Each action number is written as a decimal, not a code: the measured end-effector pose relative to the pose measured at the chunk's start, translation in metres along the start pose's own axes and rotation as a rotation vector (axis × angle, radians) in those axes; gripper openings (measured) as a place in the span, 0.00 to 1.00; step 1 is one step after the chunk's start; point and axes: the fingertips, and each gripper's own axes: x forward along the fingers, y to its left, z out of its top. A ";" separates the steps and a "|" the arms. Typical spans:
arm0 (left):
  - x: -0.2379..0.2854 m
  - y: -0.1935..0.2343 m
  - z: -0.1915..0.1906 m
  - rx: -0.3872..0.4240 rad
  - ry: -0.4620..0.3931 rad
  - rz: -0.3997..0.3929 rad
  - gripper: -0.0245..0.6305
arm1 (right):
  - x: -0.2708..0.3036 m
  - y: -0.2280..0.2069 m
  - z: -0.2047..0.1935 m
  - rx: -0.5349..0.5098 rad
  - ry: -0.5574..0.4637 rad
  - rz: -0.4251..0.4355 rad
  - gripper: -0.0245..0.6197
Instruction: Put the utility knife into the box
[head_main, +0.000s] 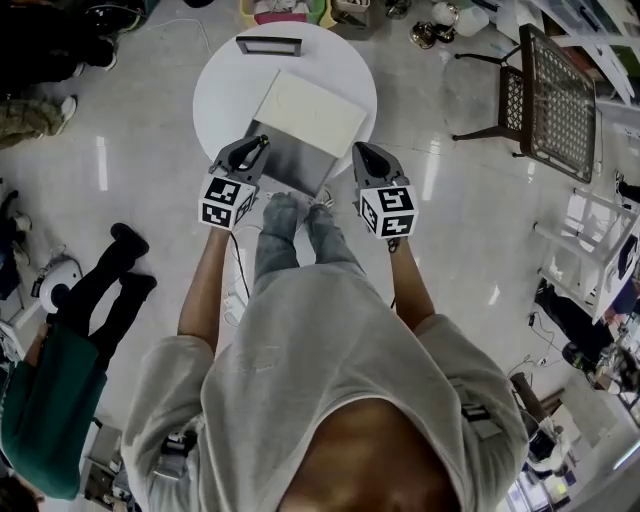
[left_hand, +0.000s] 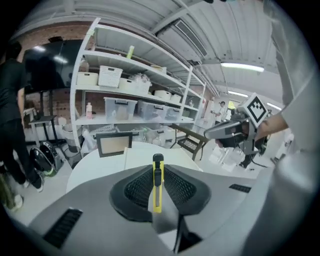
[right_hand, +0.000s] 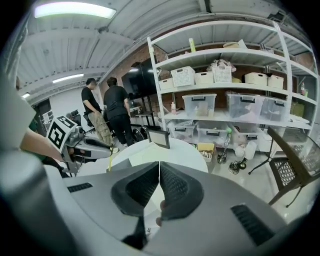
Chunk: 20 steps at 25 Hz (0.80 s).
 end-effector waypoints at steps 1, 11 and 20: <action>0.003 -0.004 -0.003 0.055 0.030 -0.019 0.15 | 0.001 0.001 -0.002 0.002 0.003 0.002 0.09; 0.030 -0.052 -0.042 0.639 0.323 -0.264 0.15 | 0.003 0.001 -0.003 0.004 0.013 0.010 0.09; 0.046 -0.066 -0.089 1.050 0.539 -0.453 0.15 | 0.007 0.001 -0.007 0.006 0.027 0.022 0.09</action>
